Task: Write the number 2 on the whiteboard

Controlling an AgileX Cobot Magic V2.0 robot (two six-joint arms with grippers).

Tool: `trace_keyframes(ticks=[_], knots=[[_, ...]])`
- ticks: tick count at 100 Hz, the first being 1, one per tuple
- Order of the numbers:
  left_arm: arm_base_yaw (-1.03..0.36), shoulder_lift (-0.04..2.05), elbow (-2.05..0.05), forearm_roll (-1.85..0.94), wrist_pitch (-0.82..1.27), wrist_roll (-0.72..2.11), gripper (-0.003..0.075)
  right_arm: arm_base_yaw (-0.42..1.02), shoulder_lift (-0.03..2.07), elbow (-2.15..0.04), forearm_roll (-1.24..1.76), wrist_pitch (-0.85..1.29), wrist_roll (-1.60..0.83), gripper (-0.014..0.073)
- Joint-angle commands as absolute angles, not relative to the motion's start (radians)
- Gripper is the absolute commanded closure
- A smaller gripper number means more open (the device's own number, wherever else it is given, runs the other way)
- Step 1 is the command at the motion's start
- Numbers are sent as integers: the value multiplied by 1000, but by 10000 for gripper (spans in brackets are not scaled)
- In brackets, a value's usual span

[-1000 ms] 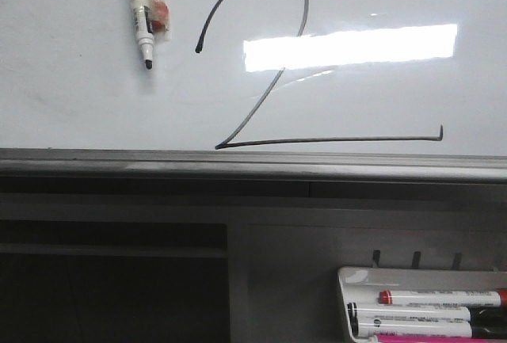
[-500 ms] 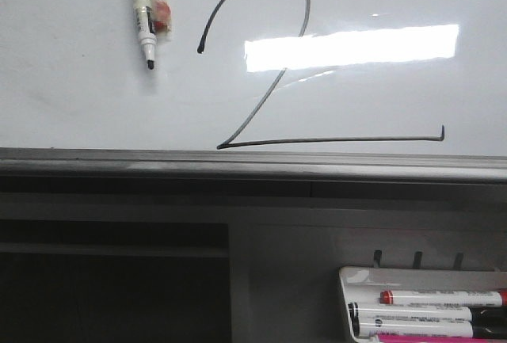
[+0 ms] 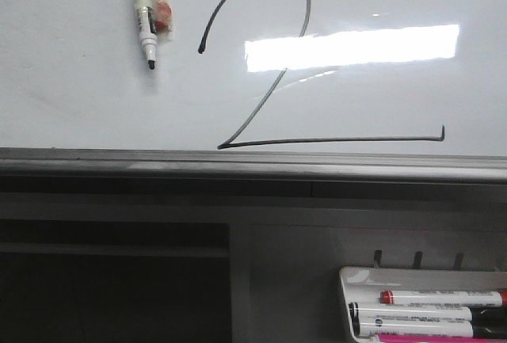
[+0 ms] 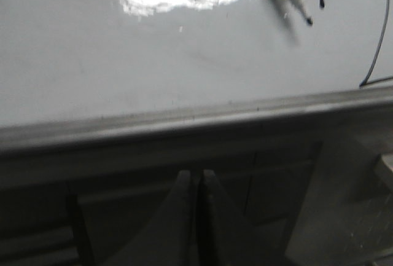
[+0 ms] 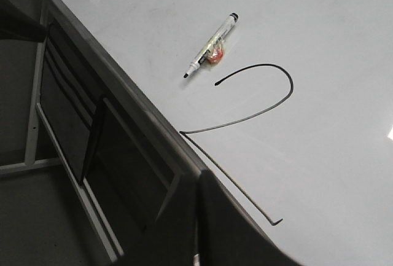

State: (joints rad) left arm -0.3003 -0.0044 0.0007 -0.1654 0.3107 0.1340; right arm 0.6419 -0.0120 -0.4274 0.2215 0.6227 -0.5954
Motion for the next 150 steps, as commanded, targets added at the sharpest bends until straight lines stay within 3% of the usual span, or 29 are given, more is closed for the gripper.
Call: trace_keyframes(ticks=[1, 86, 100, 116, 130, 141, 150], knots=[[-286, -30, 11, -206, 293, 119, 741, 635, -21, -450, 224, 549, -592, 664], [-282, -30, 11, -207, 294, 119, 741, 625, -21, -450, 216, 553, -592, 664], [-282, -30, 11, -207, 294, 119, 741, 513, -21, -387, -34, 482, -507, 664], [-282, -30, 11, -207, 294, 119, 741, 258, -21, -215, 46, 277, -291, 664], [-282, -30, 11, -207, 294, 119, 741, 95, -21, -53, 184, 122, -239, 664], [-282, -30, 11, -207, 294, 119, 741, 45, -23, 46, 154, 111, -238, 664], [-282, -30, 11, -207, 294, 119, 741, 43, -28, 39, 125, 322, -187, 664]])
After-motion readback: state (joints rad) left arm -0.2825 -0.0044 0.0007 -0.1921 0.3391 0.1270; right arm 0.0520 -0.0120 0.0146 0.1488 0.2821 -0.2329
